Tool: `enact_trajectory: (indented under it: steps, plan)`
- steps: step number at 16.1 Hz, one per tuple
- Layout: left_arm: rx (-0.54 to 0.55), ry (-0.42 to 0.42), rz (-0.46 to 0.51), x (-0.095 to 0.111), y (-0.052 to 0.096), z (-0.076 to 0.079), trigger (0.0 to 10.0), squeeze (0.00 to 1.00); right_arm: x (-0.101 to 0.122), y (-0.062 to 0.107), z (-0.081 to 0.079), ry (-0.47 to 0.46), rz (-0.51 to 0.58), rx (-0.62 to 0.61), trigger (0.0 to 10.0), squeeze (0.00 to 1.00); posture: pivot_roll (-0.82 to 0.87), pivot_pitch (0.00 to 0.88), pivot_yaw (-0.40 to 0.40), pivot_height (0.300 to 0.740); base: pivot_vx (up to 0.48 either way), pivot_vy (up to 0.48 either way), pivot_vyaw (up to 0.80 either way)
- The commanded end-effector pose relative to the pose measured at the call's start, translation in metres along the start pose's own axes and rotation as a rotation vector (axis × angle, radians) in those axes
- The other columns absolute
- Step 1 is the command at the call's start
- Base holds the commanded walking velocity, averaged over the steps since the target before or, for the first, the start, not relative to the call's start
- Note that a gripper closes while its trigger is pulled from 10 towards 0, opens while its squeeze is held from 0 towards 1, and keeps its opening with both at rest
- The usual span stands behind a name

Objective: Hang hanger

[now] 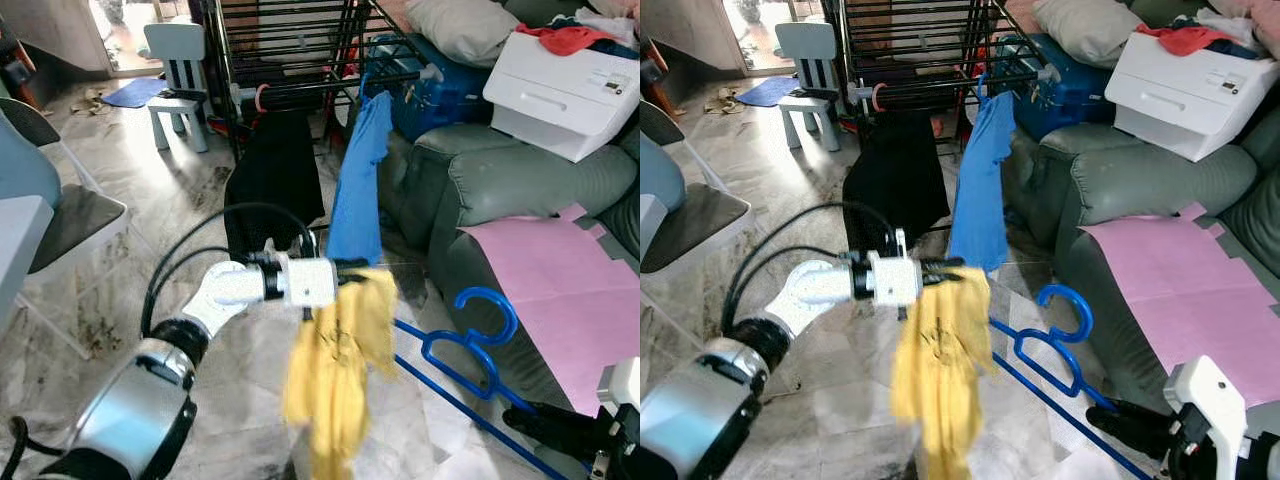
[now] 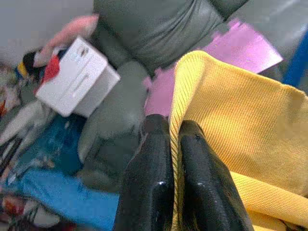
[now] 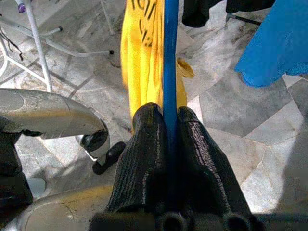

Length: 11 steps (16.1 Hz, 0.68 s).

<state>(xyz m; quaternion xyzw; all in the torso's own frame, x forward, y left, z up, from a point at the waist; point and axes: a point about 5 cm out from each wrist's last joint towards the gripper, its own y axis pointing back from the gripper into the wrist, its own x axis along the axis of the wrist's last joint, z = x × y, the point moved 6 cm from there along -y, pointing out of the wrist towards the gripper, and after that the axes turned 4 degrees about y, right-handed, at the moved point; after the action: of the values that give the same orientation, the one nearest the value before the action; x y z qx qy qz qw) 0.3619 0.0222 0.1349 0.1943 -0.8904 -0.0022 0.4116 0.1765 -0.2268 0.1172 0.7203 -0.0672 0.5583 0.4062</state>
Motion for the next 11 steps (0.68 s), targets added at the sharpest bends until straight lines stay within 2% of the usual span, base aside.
enact_trajectory:
  steps: [1,3,4,6,11]
  plan:
    - [0.063,0.003,-0.003,0.005,0.0,-0.02,10.0,0.0,0.008,-0.001,-0.005,0.027,0.024,0.035,10.0,0.0,-0.02,0.0,0.016,0.74,0.0,0.0,0.0]
    - [0.11,0.116,-0.005,0.004,-0.004,-0.032,10.0,0.0,0.005,-0.006,-0.01,0.036,0.018,0.06,10.0,0.0,-0.02,0.0,0.015,0.74,0.0,0.0,0.0]
    - [0.14,0.208,0.001,0.002,-0.006,-0.036,10.0,0.0,0.006,-0.008,-0.01,0.044,0.019,0.063,10.0,0.0,-0.02,0.0,0.015,0.74,0.0,0.0,0.0]
    - [0.131,0.423,0.036,0.0,-0.008,-0.036,10.0,0.0,0.007,-0.012,-0.011,0.056,0.031,0.062,10.0,0.0,-0.02,0.0,0.014,0.74,0.0,0.0,0.0]
    - [0.106,0.445,0.042,-0.001,-0.009,-0.031,10.0,0.0,0.006,-0.014,-0.011,0.064,0.034,0.057,10.0,0.0,-0.02,0.0,0.014,0.74,0.0,0.0,0.0]
